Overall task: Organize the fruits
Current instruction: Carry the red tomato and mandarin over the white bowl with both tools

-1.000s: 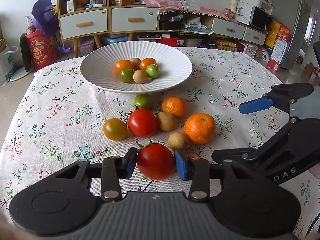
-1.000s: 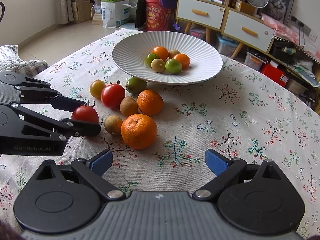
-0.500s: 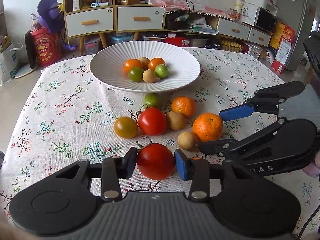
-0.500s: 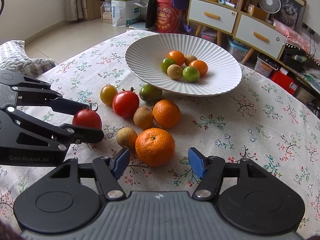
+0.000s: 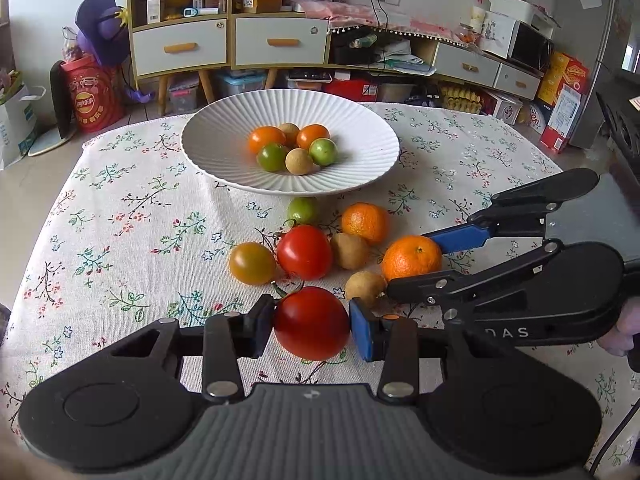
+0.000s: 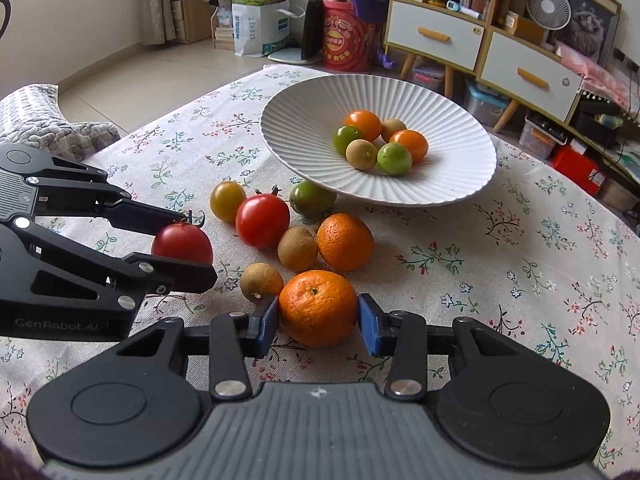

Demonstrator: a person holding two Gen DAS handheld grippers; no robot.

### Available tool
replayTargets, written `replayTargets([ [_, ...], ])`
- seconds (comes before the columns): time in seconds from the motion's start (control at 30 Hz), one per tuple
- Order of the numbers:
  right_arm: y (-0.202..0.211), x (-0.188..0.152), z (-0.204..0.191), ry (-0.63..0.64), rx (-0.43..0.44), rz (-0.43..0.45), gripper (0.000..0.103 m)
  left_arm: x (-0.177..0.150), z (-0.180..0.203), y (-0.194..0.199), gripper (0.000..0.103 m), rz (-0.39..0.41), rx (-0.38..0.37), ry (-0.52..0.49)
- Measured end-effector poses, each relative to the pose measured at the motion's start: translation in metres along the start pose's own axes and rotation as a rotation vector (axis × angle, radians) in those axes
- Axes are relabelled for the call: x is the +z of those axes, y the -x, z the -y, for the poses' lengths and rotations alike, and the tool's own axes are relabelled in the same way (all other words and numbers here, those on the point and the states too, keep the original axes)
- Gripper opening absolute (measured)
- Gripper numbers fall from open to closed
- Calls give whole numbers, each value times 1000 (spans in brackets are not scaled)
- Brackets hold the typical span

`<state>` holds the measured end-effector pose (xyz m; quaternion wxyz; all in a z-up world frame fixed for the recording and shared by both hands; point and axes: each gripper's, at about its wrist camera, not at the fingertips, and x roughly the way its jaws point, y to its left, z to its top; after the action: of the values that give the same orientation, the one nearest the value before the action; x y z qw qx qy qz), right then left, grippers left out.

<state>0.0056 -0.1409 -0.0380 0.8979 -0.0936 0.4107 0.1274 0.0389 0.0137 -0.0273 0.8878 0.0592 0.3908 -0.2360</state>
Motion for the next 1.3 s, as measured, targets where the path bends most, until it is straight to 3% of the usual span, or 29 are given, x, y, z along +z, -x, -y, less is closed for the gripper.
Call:
replayTargets([
  [0.47,17,35,30,-144,-16,112,39,33,-4,5,34,89,7,31],
  [0.97,-20,69,62,-410,9,136,39,69,-27,-23,34,148,80,146],
  [1.3,-35,78,72,-468,45,157,39,73,-24,-53,34,165,155,21],
])
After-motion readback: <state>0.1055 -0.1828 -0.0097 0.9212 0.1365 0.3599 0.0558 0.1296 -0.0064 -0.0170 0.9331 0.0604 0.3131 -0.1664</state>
